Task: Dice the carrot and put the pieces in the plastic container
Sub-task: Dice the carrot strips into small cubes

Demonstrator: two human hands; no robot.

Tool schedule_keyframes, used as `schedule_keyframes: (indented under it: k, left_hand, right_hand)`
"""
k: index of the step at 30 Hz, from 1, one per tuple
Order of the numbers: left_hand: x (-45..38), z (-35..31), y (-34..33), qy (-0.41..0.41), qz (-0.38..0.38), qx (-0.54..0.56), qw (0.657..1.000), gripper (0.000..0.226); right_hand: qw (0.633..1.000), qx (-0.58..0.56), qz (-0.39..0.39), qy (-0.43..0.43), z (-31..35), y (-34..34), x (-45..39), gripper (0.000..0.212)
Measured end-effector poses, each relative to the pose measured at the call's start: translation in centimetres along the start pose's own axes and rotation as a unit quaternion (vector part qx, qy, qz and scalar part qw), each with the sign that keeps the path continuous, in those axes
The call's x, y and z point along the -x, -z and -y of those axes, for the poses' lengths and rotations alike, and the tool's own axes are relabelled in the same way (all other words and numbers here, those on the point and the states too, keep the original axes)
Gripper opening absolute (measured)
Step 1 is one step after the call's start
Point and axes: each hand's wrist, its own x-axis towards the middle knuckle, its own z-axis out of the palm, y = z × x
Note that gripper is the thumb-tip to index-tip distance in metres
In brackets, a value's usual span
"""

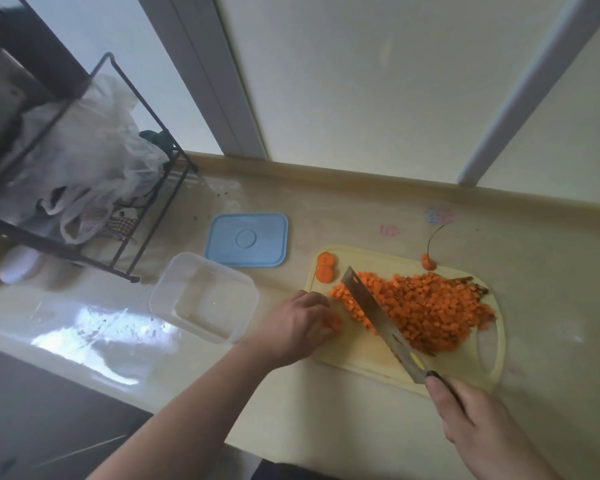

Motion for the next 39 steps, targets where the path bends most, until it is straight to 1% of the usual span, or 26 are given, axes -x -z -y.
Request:
schedule_keyframes:
  k: [3,6,9,13,17,27,32,33,34,36,37,39]
  left_hand:
    - [-0.7,-0.2,0.1,0.015,0.01,-0.018,1.0,0.013]
    - [-1.7,-0.7,0.5,0.049,0.04,-0.058,0.996,0.015]
    - [-2.6,-1.4,0.9,0.064,0.072,-0.104,0.99,0.017]
    - [-3.4,-1.9,1.4,0.128,0.114,-0.092,0.981,0.016]
    - [-3.8,-1.9,1.6,0.163,0.109,-0.06,0.979,0.015]
    - [-4.2,-2.2,1.3,0.188,0.096,-0.085,0.974,0.019]
    - [-4.4,-2.3,1.2,0.237,0.079,-0.034,0.968,0.019]
    - [-4.4,-2.3,1.2,0.244,0.078,-0.023,0.966,0.02]
    - [-4.4,-2.3,1.3,0.25,0.08,-0.015,0.965,0.021]
    - [-4.3,-2.2,1.2,0.263,0.085,-0.003,0.961,0.021]
    - [-4.2,-2.1,1.2,0.27,0.086,0.003,0.959,0.021]
    - [-4.2,-1.9,1.2,0.281,0.081,0.011,0.956,0.021]
  right_hand:
    - [1.0,-0.004,-0.003,0.0,0.0,0.2,0.1,0.045]
    - [1.0,-0.01,-0.002,0.005,0.2,0.3,0.3,0.045]
    - [1.0,-0.012,-0.012,0.011,0.1,0.4,0.5,0.037]
    - [1.0,-0.008,-0.018,0.024,-0.3,0.6,0.8,0.035]
    - [0.999,-0.008,-0.019,0.031,-0.4,0.8,0.9,0.033]
    - [0.999,-0.009,-0.022,0.027,-0.4,0.9,1.1,0.031]
    - [0.999,-0.017,-0.017,0.022,-0.6,1.0,1.3,0.025]
    - [0.999,-0.018,-0.018,0.023,-0.6,1.0,1.3,0.028]
    - [0.999,-0.018,-0.019,0.02,-0.5,1.1,1.4,0.036]
    - [1.0,-0.015,-0.02,0.005,-0.4,1.1,1.3,0.068]
    - [1.0,-0.012,-0.025,-0.004,-0.5,1.1,1.3,0.079]
    - [0.999,-0.012,-0.027,-0.013,-0.6,1.0,1.3,0.087]
